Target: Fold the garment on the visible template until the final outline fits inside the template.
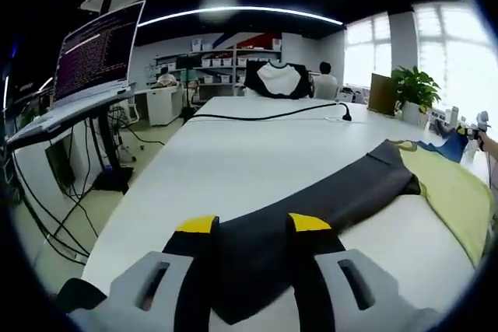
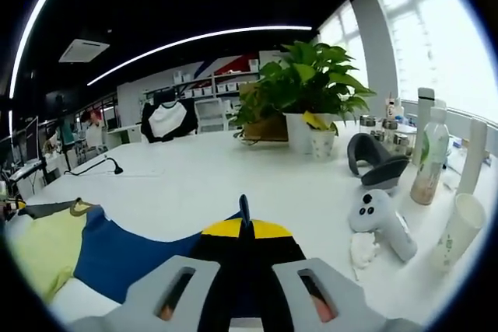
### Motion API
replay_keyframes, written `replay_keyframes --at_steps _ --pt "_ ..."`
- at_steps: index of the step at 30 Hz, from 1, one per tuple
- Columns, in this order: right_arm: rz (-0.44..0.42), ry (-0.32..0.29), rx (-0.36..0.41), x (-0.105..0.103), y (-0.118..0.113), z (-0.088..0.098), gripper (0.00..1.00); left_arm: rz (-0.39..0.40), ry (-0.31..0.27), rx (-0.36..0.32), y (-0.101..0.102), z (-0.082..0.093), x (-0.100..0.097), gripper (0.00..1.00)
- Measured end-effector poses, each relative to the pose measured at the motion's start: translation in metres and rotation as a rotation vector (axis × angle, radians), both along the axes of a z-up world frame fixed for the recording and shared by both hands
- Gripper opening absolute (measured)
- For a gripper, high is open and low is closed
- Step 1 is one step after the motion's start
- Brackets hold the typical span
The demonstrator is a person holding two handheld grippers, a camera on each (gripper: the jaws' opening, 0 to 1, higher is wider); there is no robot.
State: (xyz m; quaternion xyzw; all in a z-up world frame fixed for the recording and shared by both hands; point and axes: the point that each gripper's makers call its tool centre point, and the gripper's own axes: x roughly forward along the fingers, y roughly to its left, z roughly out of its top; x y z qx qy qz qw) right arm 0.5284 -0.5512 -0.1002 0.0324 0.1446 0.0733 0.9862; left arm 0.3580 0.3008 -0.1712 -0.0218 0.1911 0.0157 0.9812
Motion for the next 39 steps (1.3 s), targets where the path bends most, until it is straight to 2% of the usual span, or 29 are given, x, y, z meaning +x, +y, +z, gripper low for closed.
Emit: replay_keyframes --at_steps 6,9,11,12,15,16,17,18,19,22,24,32,39 --pt "-0.002 -0.001 0.002 0.0 -0.003 0.0 0.0 0.0 0.056 0.004 0.001 -0.012 0.001 0.37" --pt "-0.003 -0.001 0.002 -0.001 -0.004 0.0 0.0 0.004 0.049 0.015 0.002 -0.011 0.001 0.36" --pt "-0.003 0.0 0.003 -0.002 -0.004 0.0 0.0 0.017 0.046 0.074 0.006 -0.011 0.001 0.3" --pt "-0.004 0.002 0.003 -0.002 -0.004 -0.001 0.0 0.015 0.036 0.037 0.002 -0.012 0.001 0.25" --pt "-0.008 0.005 0.0 -0.005 -0.006 -0.002 0.0 0.031 0.012 0.061 0.002 -0.012 0.002 0.17" --pt "-0.01 0.005 0.0 -0.006 -0.007 -0.002 0.0 0.028 0.007 0.082 0.002 -0.012 0.003 0.1" --pt "-0.012 0.004 0.004 -0.007 -0.008 -0.002 0.0 0.01 0.008 0.151 0.002 -0.011 0.004 0.05" --pt "-0.014 0.002 0.007 -0.008 -0.008 -0.001 0.0 0.002 0.011 0.201 0.002 -0.011 0.005 0.02" --pt "-0.016 0.0 0.008 -0.008 -0.008 -0.001 0.0 0.0 0.023 0.222 0.001 -0.011 0.004 0.02" --pt "-0.015 -0.003 0.009 -0.009 -0.007 0.0 0.0 0.008 0.043 0.178 0.003 -0.011 0.007 0.02" --pt "-0.013 -0.004 0.006 -0.009 -0.006 0.001 0.0 0.029 0.036 0.137 0.008 -0.011 0.01 0.01" --pt "-0.015 -0.004 0.0 -0.004 -0.006 0.004 0.0 0.018 0.041 0.143 0.016 -0.011 0.027 0.01" --pt "-0.06 -0.003 0.088 0.004 -0.019 0.006 0.0 0.011 0.047 0.132 0.02 -0.012 0.043 0.01"
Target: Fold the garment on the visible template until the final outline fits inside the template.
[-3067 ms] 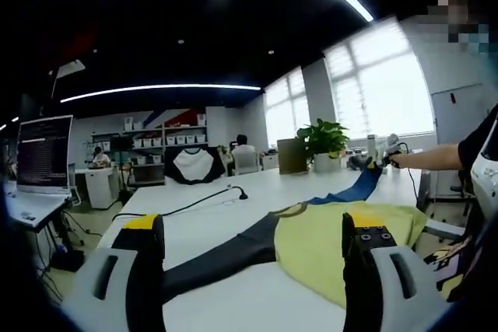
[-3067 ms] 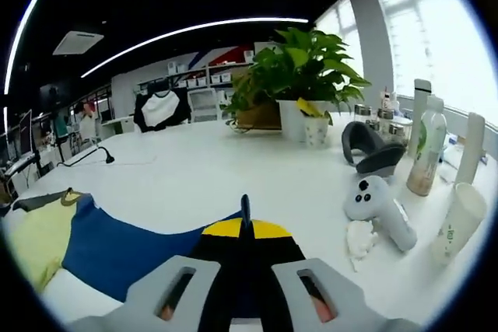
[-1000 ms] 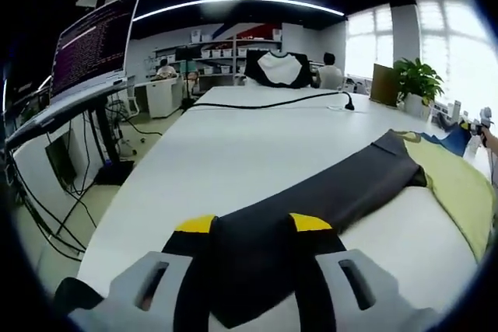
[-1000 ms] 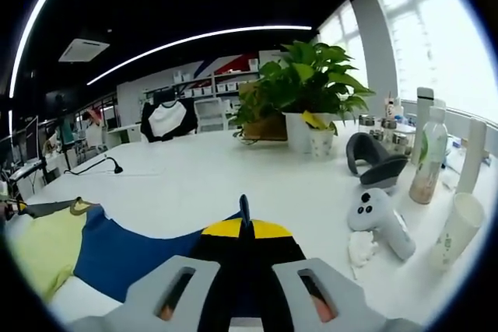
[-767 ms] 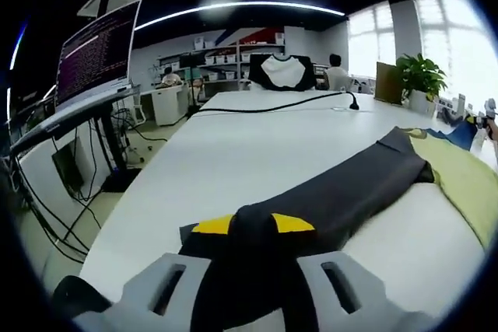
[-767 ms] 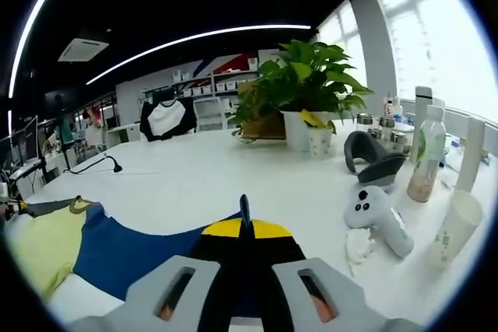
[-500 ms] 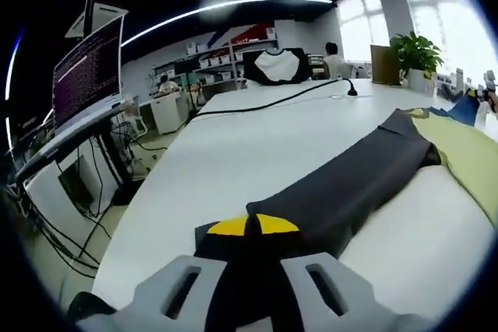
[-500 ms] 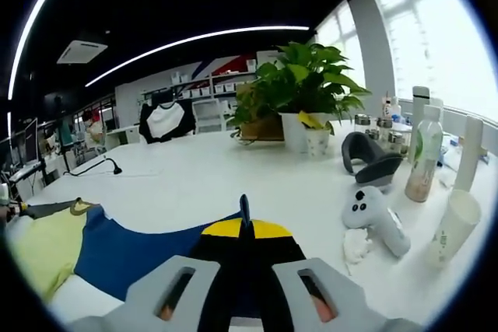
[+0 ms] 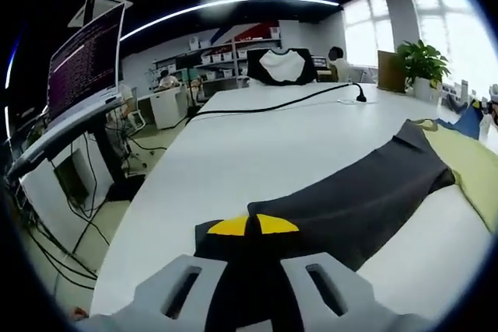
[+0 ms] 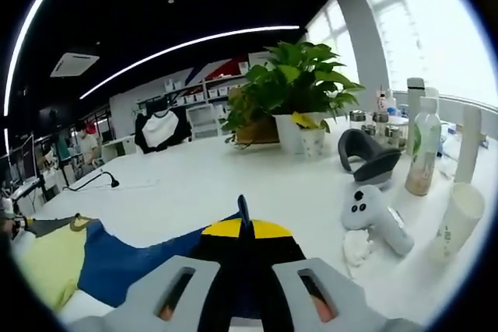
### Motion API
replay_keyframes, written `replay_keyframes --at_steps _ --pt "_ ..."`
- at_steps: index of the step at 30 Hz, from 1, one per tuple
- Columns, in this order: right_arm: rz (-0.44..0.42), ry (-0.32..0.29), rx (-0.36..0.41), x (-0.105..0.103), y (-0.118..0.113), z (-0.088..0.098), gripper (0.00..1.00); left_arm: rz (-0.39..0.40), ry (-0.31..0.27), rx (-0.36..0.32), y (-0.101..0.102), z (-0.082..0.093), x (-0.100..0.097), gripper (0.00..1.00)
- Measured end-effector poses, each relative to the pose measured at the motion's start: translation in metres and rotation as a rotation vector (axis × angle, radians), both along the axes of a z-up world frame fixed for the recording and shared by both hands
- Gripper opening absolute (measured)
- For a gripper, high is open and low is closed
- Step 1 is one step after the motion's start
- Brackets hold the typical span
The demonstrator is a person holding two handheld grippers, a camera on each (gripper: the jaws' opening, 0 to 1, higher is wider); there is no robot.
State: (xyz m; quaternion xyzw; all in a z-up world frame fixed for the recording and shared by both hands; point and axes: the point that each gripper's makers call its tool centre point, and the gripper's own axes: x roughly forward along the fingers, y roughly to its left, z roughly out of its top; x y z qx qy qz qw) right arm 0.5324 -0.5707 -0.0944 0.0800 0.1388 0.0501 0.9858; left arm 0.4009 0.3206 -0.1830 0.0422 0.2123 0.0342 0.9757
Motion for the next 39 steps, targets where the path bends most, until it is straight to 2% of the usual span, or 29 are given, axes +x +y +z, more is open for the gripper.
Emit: replay_keyframes --at_steps 4,8,14,21,25,28,34,39 --pt "-0.005 -0.011 0.051 0.004 0.0 0.005 0.0 -0.016 0.004 -0.009 0.003 0.0 0.011 0.01" --pt "-0.004 0.0 0.045 0.009 0.0 0.003 0.0 -0.03 -0.002 -0.024 0.005 0.0 0.022 0.01" --pt "-0.014 -0.002 0.071 0.017 -0.003 0.007 0.0 -0.041 0.02 0.021 0.005 0.001 0.038 0.01" --pt "-0.037 0.008 0.076 0.027 -0.01 0.005 0.0 -0.045 0.033 0.028 0.006 0.001 0.052 0.01" --pt "-0.054 -0.003 0.091 0.033 -0.012 0.007 0.0 -0.05 0.054 0.058 0.01 0.0 0.061 0.01" --pt "-0.065 0.0 0.09 0.037 -0.013 0.004 0.0 -0.042 0.047 0.046 0.015 -0.001 0.069 0.01" --pt "-0.072 0.011 0.093 0.038 -0.009 -0.001 0.0 -0.045 0.044 0.079 0.02 -0.002 0.08 0.01" --pt "-0.051 0.038 0.08 0.03 -0.004 -0.01 0.0 -0.038 0.007 0.037 0.022 -0.002 0.077 0.02"
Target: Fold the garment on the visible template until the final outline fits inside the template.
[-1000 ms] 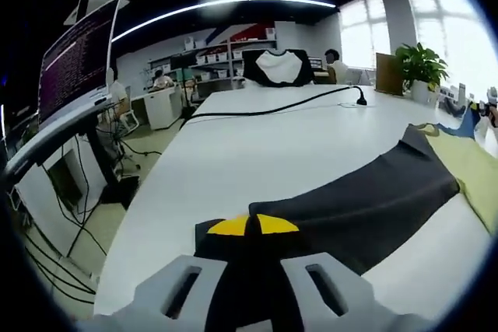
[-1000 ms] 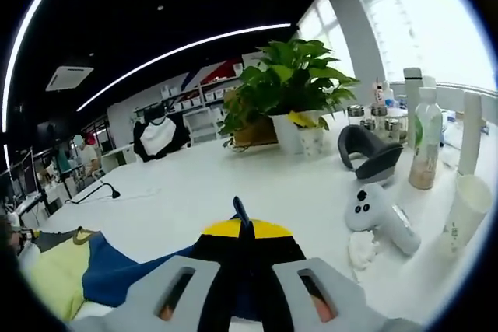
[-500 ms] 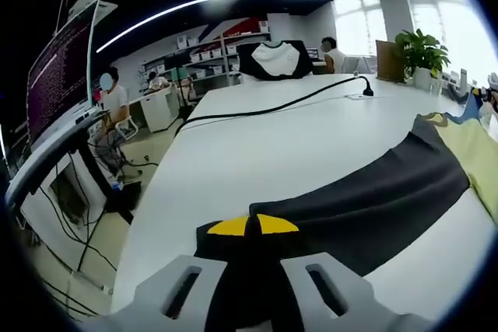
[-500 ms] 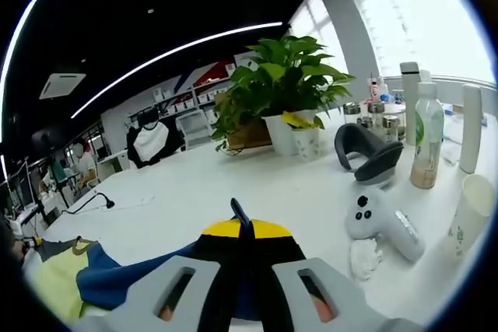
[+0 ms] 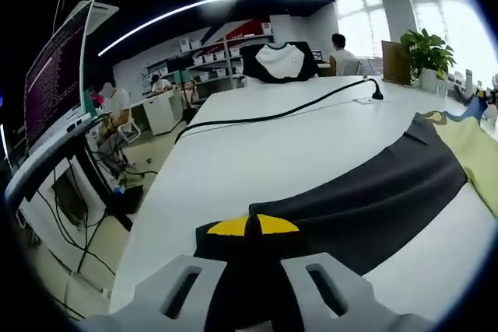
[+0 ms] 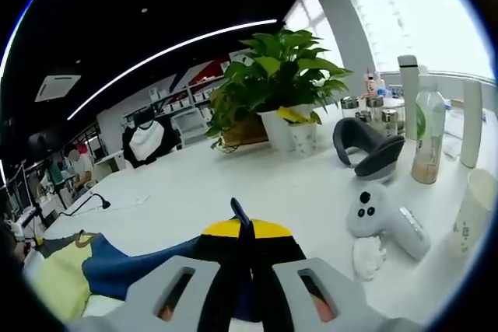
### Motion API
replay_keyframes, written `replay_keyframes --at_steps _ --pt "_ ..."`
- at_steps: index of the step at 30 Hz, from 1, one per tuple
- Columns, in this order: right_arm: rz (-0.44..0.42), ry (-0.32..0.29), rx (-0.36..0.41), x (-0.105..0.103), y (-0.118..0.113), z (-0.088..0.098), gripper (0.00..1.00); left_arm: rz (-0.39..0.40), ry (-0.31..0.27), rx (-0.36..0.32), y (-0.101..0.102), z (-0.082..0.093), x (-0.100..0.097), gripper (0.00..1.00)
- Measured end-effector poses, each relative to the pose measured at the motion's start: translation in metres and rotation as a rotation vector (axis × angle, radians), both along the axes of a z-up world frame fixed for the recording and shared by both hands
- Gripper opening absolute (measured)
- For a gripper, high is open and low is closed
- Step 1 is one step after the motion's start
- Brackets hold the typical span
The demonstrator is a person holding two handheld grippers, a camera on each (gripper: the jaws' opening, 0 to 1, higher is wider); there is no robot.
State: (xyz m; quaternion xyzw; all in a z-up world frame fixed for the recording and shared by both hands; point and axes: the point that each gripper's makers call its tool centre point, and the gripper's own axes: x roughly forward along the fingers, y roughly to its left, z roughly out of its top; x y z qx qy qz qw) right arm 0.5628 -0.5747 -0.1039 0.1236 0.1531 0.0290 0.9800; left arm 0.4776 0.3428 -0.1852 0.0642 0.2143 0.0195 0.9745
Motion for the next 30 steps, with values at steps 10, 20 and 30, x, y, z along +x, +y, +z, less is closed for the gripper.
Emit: replay_keyframes --at_steps 10,20,30 --pt "0.014 -0.043 0.044 -0.013 0.011 0.019 0.0 -0.008 -0.041 -0.068 0.003 0.001 -0.011 0.02" --pt "0.114 -0.153 0.069 -0.025 0.056 0.084 0.0 -0.005 -0.054 -0.094 0.002 0.003 -0.014 0.02" --pt "0.212 -0.208 0.057 -0.025 0.11 0.127 0.0 0.032 -0.071 -0.043 0.007 0.006 -0.015 0.12"
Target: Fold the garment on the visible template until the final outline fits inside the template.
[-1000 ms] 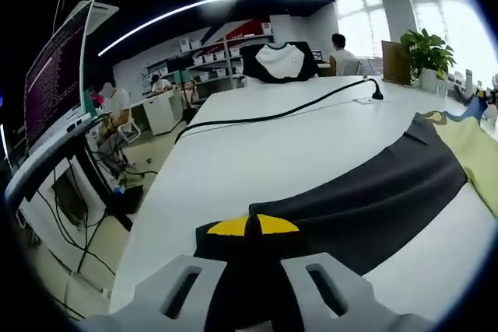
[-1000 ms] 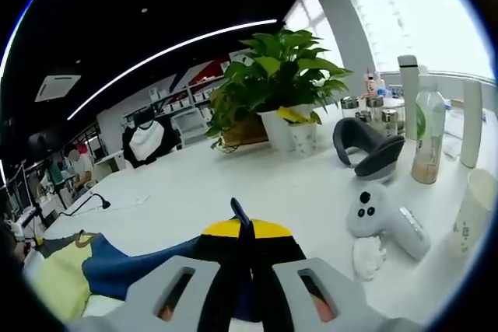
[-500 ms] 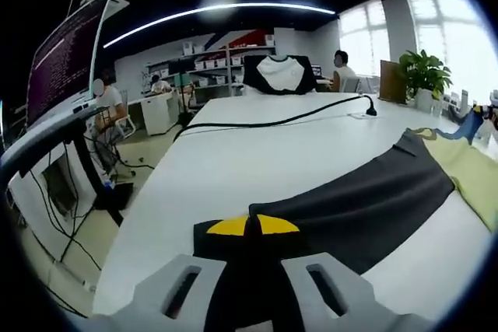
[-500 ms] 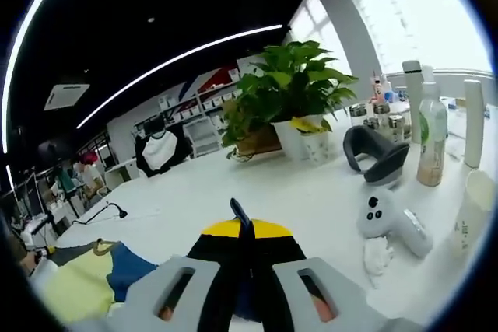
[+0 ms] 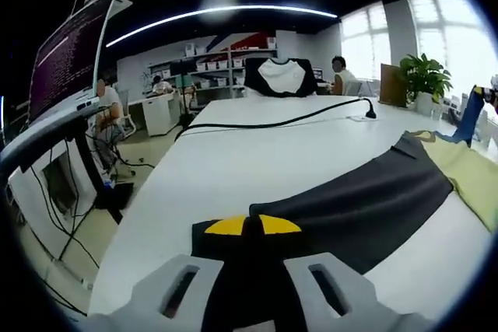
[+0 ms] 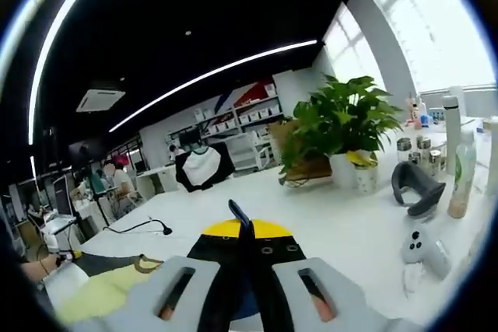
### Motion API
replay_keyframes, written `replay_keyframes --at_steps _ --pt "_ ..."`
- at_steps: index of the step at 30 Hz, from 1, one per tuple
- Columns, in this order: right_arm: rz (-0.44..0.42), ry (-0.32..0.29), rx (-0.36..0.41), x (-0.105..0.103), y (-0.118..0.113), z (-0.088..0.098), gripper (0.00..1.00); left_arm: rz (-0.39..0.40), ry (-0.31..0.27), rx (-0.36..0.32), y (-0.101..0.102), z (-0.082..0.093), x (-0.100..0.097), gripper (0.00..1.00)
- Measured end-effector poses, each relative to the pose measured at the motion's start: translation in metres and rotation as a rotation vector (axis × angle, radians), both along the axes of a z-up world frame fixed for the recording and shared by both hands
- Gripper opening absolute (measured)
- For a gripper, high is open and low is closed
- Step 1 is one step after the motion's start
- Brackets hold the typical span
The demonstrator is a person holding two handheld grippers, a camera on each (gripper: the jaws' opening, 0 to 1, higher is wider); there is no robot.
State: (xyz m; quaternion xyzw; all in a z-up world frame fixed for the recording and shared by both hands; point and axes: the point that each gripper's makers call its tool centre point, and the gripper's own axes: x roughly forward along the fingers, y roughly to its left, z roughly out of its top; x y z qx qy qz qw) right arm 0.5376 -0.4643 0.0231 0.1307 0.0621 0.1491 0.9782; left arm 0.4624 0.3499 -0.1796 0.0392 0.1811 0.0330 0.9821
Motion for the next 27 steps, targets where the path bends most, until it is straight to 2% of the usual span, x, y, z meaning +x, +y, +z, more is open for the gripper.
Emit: replay_keyframes --at_steps 1,3,6,12,17,23,27 --pt "0.013 -0.006 0.0 0.0 0.007 0.004 0.0 -0.004 -0.011 0.027 0.001 0.002 0.001 0.17" --pt "0.028 -0.008 -0.007 0.001 0.017 0.009 0.0 -0.026 -0.051 0.021 -0.003 0.007 0.001 0.23" --pt "0.051 -0.015 -0.013 0.004 0.029 0.017 0.0 -0.041 -0.055 0.023 -0.008 0.01 -0.002 0.28" --pt "0.099 -0.03 -0.025 0.005 0.056 0.028 0.0 -0.112 -0.105 0.041 -0.033 0.024 -0.01 0.41" --pt "0.12 -0.036 -0.036 0.007 0.065 0.032 0.0 -0.168 -0.132 0.057 -0.052 0.033 -0.015 0.55" --pt "0.125 -0.04 -0.037 0.005 0.071 0.035 0.0 -0.205 -0.145 0.046 -0.068 0.038 -0.022 0.61" --pt "0.134 -0.052 -0.032 0.003 0.074 0.041 0.0 -0.224 -0.171 0.037 -0.081 0.043 -0.029 0.61"
